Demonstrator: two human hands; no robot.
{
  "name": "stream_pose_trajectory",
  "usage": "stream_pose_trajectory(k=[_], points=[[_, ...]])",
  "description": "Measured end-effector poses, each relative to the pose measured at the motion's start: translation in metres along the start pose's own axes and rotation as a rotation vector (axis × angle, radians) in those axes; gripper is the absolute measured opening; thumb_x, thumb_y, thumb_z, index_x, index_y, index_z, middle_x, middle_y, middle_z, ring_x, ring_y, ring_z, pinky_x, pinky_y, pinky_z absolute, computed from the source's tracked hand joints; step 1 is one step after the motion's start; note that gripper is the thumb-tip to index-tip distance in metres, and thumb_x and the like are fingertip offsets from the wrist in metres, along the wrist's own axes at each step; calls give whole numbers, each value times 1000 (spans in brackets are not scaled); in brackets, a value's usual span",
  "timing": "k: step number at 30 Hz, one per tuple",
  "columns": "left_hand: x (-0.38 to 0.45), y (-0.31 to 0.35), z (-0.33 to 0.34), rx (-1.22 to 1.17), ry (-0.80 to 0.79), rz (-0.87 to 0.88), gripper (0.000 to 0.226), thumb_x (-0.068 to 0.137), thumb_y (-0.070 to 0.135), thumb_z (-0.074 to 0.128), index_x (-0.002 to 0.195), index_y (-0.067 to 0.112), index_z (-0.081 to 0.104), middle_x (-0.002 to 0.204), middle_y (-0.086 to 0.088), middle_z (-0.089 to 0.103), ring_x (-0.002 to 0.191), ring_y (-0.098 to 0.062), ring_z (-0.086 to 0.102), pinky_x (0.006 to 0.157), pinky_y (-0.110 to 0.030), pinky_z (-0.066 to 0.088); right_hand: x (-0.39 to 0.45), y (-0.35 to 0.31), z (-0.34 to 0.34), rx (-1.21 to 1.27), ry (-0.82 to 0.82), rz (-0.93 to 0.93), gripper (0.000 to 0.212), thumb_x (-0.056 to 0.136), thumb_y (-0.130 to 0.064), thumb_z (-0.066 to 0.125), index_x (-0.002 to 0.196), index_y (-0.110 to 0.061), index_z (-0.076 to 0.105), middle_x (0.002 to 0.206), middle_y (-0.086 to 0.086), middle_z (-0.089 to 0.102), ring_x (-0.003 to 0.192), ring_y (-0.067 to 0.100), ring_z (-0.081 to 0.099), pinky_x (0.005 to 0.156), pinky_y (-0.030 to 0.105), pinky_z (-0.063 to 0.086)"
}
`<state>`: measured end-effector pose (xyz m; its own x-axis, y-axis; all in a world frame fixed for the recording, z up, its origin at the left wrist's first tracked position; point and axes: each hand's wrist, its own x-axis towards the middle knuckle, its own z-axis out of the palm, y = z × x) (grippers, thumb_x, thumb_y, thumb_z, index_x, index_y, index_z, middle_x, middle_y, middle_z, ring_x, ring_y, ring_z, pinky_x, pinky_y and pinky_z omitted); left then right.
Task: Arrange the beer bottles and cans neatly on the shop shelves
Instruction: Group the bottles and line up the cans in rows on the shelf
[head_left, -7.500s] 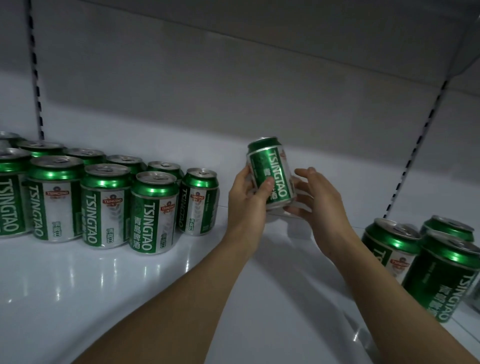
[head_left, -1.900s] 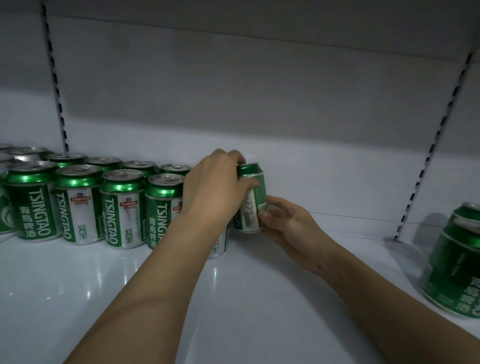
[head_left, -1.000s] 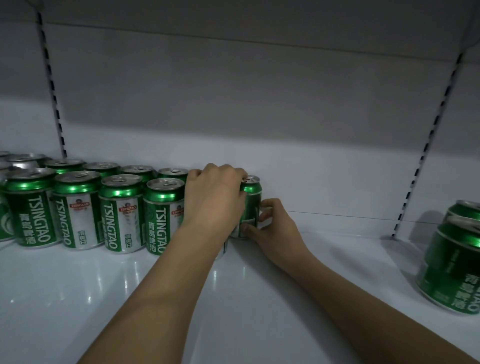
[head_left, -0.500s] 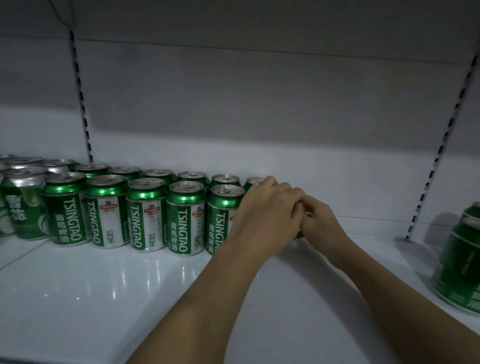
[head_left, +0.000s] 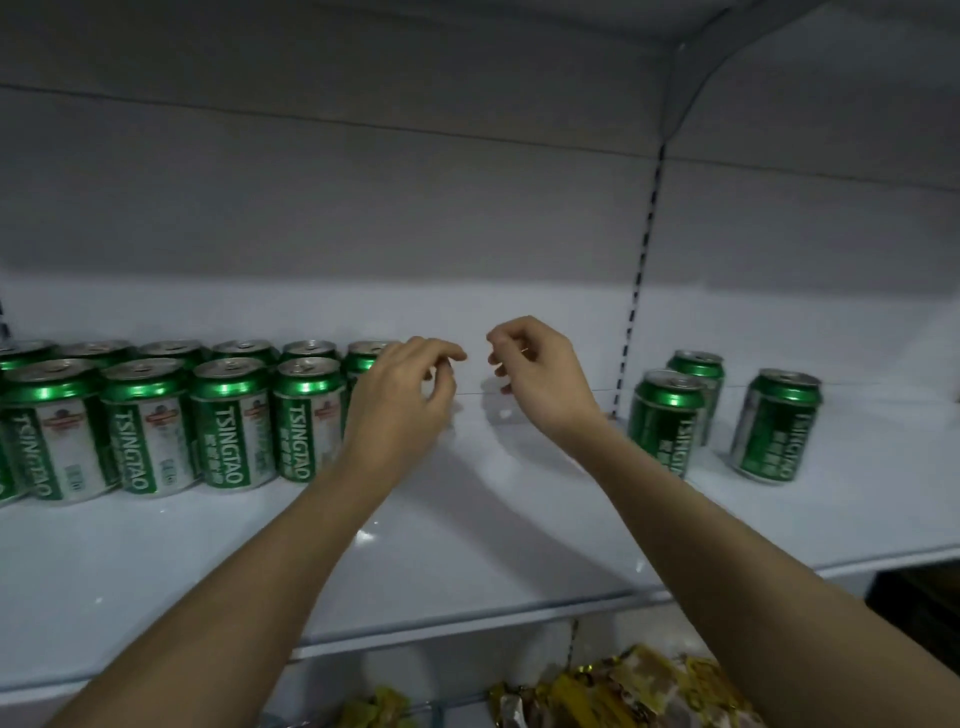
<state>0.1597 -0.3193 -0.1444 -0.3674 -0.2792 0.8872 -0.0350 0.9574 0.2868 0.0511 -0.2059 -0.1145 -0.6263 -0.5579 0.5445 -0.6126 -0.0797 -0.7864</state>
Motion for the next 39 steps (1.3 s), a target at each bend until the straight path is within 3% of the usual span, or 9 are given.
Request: stream_pose_trajectory(k=[5,9,13,17,26,31,34,36,39], points=[[-10,57,33,-273,-352,-245,27,88,25,69,114,24,63,103,8,64,82,-14,62,79,-36,54,-18,-11,-83,-243,190,-211,13,99,-15,52,104,-21,62,95,-14,61,87,0,58,71,10,46],[-8,97,64,-542,-518,-530,51,85,35,74,130,24,52,117,4,59,91,-17,65,73,-25,52,-31,3,-127,-362,308,-137,14,98,-19,55,112,-21,58,110,-4,59,101,11,56,88,31,51],[-9,118,88,-643,-587,-579,58,86,30,74,137,19,49,125,-1,59,107,-20,62,90,-37,55,-46,29,-149,-316,232,71,29,94,-35,62,120,-25,54,122,2,56,106,17,58,95,42,52],[-13,125,100,-667,-549,-573,43,89,26,70,129,16,58,122,-4,65,108,-20,63,93,-43,54,-64,52,-150,-188,121,124,39,94,-28,65,131,-24,52,123,1,63,100,8,64,86,31,55],[-17,111,99,-734,-552,-556,44,91,10,63,134,19,59,128,3,64,101,-18,68,87,-31,57,-65,66,-131,-136,153,93,50,91,-16,68,136,-29,48,129,0,60,117,19,60,98,43,53],[-11,93,77,-732,-503,-488,50,92,8,65,137,25,55,126,4,60,97,-9,65,82,-17,54,-55,57,-106,62,177,68,47,95,-15,64,135,-32,47,124,0,59,110,13,62,77,21,57],[-8,73,54,-678,-474,-419,57,90,12,68,139,34,48,111,16,56,94,2,60,72,-6,49,-40,46,-82,204,153,110,49,96,-24,63,139,-36,43,123,2,62,109,15,64,87,35,58],[-6,55,42,-671,-460,-402,59,90,16,70,135,42,44,113,16,57,100,1,60,80,-11,51,-29,39,-62,288,141,152,49,97,-25,61,141,-32,40,122,3,64,106,14,65,93,42,55],[-2,32,28,-695,-409,-446,63,88,23,73,132,54,40,126,7,60,109,-9,63,93,-32,54,-10,28,-29,407,100,182,42,99,-23,57,138,-25,40,119,2,65,100,10,66,79,28,54]])
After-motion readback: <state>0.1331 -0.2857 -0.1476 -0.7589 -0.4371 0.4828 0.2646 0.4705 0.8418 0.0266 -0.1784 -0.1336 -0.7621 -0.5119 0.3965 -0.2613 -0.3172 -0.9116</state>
